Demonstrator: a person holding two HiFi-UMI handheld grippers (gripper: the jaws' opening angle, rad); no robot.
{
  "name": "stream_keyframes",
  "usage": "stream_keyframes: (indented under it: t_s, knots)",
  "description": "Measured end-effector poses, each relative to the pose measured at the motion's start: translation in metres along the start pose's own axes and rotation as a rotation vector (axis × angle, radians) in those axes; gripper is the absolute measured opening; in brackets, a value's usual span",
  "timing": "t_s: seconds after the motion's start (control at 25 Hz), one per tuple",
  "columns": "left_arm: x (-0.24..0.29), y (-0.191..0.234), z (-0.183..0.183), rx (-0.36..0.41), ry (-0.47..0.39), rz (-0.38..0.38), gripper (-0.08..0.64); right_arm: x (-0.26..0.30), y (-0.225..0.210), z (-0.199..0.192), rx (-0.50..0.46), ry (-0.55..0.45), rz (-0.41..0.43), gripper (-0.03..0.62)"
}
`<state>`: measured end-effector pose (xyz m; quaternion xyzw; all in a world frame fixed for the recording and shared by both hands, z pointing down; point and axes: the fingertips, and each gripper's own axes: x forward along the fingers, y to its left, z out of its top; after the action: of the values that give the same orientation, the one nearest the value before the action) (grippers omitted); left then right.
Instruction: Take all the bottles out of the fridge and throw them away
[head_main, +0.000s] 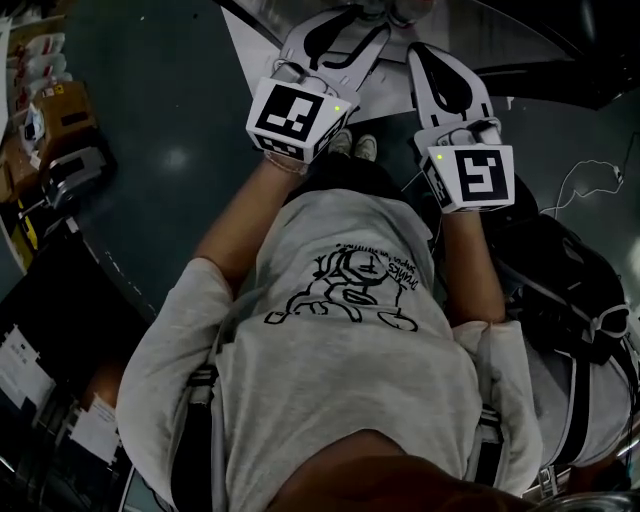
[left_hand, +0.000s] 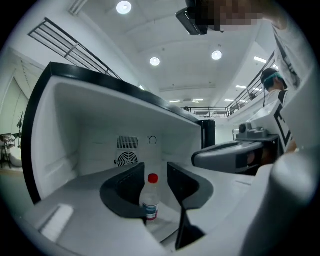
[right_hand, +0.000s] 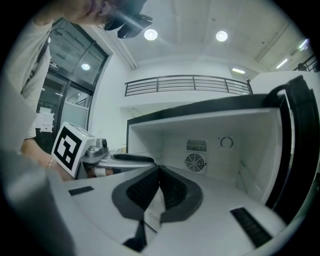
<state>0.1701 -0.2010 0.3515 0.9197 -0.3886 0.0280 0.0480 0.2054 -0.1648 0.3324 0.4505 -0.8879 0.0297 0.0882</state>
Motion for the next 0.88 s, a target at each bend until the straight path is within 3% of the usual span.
stream_keyframes:
  t_s: [0.88]
  knots:
    - [0.032, 0.024, -0.072, 0.015, 0.054, 0.041, 0.212, 0.03, -0.005, -0.055, 0.0, 0.001, -0.024, 0.009]
